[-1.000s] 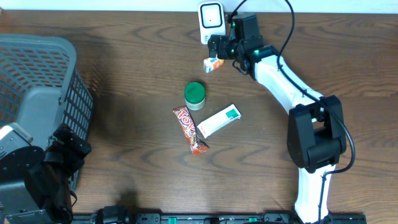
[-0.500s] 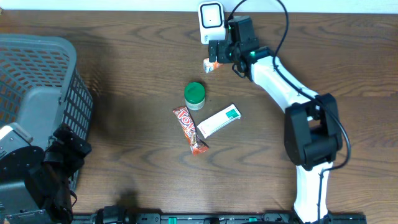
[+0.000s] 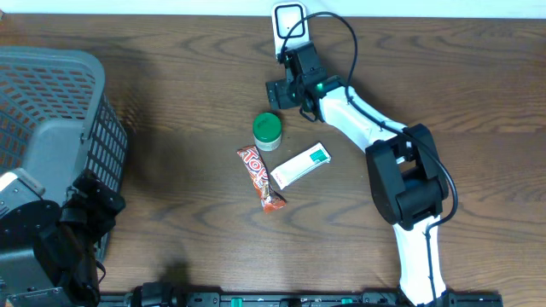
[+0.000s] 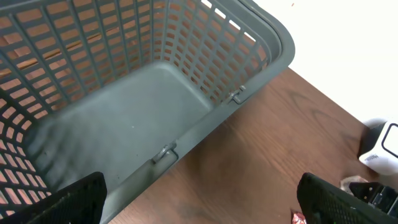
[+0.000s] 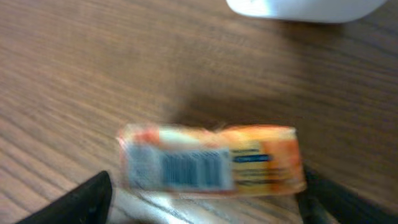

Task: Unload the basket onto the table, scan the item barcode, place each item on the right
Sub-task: 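Rotate the orange box so its barcode faces the scanner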

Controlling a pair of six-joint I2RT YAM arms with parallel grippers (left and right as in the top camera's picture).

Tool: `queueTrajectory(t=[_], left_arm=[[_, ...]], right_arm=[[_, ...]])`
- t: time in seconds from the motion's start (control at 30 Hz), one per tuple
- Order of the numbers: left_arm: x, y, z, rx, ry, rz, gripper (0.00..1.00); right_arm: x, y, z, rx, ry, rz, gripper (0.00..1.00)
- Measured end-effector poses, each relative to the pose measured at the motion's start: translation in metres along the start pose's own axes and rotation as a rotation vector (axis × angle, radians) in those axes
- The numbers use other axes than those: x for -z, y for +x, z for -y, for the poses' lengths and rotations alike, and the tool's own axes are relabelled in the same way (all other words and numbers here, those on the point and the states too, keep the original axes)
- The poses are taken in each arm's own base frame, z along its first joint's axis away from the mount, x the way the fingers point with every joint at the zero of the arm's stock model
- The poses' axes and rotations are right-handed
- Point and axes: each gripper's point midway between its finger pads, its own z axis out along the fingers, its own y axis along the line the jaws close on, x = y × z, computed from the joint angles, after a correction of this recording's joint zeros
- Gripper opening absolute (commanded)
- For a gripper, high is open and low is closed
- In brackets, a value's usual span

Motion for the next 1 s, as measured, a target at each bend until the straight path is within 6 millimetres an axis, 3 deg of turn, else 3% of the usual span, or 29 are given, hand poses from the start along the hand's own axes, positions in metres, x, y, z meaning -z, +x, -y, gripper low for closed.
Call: queueTrajectory(t=[0.17,0.4,0.43,0.47,0.5,0.57,0.73,0.9,1.0], left_arm=[[0.000,0.000,0.000,0.000,0.000,0.000,0.98],[0.000,0.000,0.000,0.000,0.000,0.000,0.98],[0.000,0.000,0.000,0.000,0.000,0.000,0.98],[0.000,0.000,0.000,0.000,0.000,0.000,0.98],[0.000,0.000,0.000,0.000,0.000,0.000,0.98],[0.000,0.000,0.000,0.000,0.000,0.000,0.98],[0.000,0.000,0.000,0.000,0.000,0.000,0.98],[0.000,0.000,0.000,0.000,0.000,0.000,0.98],[0.000,0.000,0.000,0.000,0.000,0.000,0.98]], right_arm=[[0.001,0.014,0.009,0.003,0.047,-0.054,0.54],[0.004,0.023,0.017,0.004,0.089,-0.094,0.41],[0.007,0.022,0.018,0.003,0.091,-0.094,0.45],[0.011,0.021,0.018,0.002,0.093,-0.093,0.59],[0.015,0.018,0.017,-0.001,0.094,-0.086,0.80],[0.027,0.007,0.015,0.014,0.090,-0.059,0.99],[0.063,-0.019,0.014,0.154,0.062,-0.006,0.99],[0.066,0.005,0.018,0.352,-0.035,-0.112,0.96],[0.063,0.009,0.025,0.452,-0.080,-0.121,0.91]])
